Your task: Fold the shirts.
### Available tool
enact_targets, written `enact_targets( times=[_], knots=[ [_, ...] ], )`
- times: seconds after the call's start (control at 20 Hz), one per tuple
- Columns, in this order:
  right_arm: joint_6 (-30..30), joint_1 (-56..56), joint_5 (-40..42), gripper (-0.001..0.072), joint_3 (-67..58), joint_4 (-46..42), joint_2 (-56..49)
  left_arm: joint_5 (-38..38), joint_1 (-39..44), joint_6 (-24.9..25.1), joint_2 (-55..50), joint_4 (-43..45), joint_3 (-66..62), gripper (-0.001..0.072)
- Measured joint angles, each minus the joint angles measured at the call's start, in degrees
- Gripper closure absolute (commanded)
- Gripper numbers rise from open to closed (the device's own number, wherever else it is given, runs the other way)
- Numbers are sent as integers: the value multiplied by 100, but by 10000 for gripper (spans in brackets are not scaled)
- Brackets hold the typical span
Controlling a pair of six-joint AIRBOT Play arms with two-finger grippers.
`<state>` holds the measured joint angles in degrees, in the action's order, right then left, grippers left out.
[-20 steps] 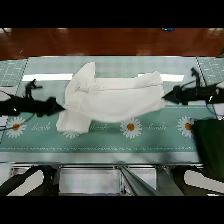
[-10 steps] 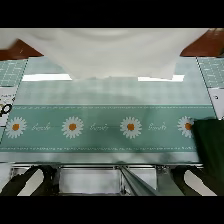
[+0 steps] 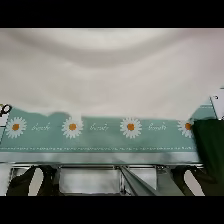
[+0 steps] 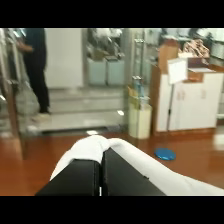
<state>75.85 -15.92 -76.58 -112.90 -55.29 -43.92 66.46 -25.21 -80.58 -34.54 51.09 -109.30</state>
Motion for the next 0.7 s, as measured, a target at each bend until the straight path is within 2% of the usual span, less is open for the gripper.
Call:
enact_targets(
  times=[0.15,0.3,0.45,0.7],
  knots=[
    [127,0,-234,691,151,-404,223,225,2,-229,494,575,114,691],
    [208,0,-321,691,640,-599,304,337,11,-439,748,721,732,691],
    [188,0,-282,691,1287,-573,184,293,11,-354,704,33,1884,690],
    [7,0,-153,691,2210,-361,-785,-59,199,599,-269,-1554,3856,691]
  ],
)
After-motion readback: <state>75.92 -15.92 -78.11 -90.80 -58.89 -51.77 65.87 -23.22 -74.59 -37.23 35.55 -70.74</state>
